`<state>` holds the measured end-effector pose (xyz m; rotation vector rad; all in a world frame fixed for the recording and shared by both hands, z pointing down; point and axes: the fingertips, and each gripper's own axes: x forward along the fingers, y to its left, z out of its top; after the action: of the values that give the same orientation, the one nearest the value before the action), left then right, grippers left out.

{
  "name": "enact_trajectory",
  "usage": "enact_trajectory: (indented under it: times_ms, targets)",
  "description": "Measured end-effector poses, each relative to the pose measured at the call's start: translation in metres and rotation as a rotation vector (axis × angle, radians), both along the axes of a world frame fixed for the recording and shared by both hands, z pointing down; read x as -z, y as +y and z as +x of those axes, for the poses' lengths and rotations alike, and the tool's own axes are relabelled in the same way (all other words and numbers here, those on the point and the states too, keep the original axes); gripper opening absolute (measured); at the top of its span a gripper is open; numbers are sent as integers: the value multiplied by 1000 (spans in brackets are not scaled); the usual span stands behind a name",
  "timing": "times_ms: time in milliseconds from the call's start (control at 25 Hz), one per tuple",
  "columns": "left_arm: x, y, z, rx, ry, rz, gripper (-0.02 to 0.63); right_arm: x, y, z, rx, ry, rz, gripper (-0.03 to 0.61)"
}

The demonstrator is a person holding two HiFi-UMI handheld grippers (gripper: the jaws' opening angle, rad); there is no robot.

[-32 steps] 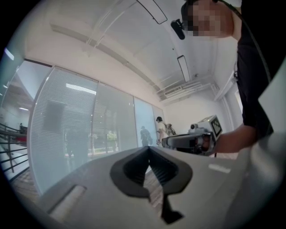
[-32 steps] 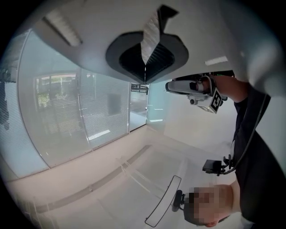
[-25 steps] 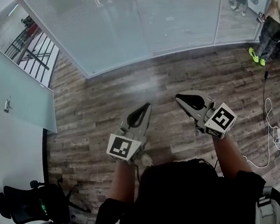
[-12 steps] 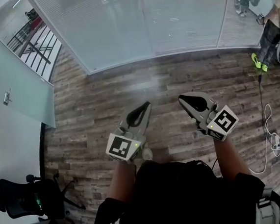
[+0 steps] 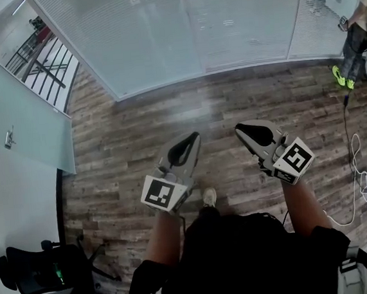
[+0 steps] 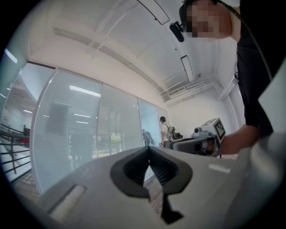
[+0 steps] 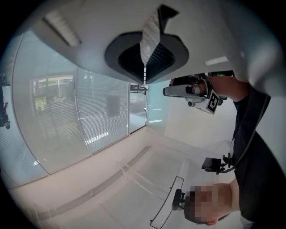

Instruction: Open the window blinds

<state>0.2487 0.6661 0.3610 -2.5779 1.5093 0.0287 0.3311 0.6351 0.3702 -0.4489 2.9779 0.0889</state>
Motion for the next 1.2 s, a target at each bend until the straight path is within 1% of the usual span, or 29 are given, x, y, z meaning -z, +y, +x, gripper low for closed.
enact_trajectory:
  times_ms: [80,200,320,440,600,720,760,840,960,1040,1200]
  targets:
    - [2,-13,-7,-7,-5,-7,3,1,-13,-6,-16,2,-9,11]
    - [1,-37,-14,-36,-11,-8,5,8,-38,-14,-54,-25,-9,11]
    - [0,-61,-21,-66,-15,-12,5,4,-63,-22,-87,-11,-11,11]
    - [-1,-83,-30,-91,-14,-15,5,10,-85,-33,-103,-13,9,11]
    - [0,-110,-50,-117,-22,-21,5,12,-103,-55,-98,-10,31,14]
    - [6,-127,-62,-145,-32,-3,4,19,-119,-69,-114,-25,60,20]
    - [7,-131,-66,-157,-39,4,5,20,-125,-73,-127,-20,67,20]
    - [7,-139,-76,-172,-50,15,5,15,-136,-84,-159,39,76,20]
    - [6,-150,-89,-181,-36,22,5,7,-146,-100,-160,107,80,20]
    - [4,-155,-93,-190,-33,18,3,6,-149,-107,-157,117,93,20]
    - [5,-163,-99,-213,-24,18,5,10,-157,-114,-171,107,117,20]
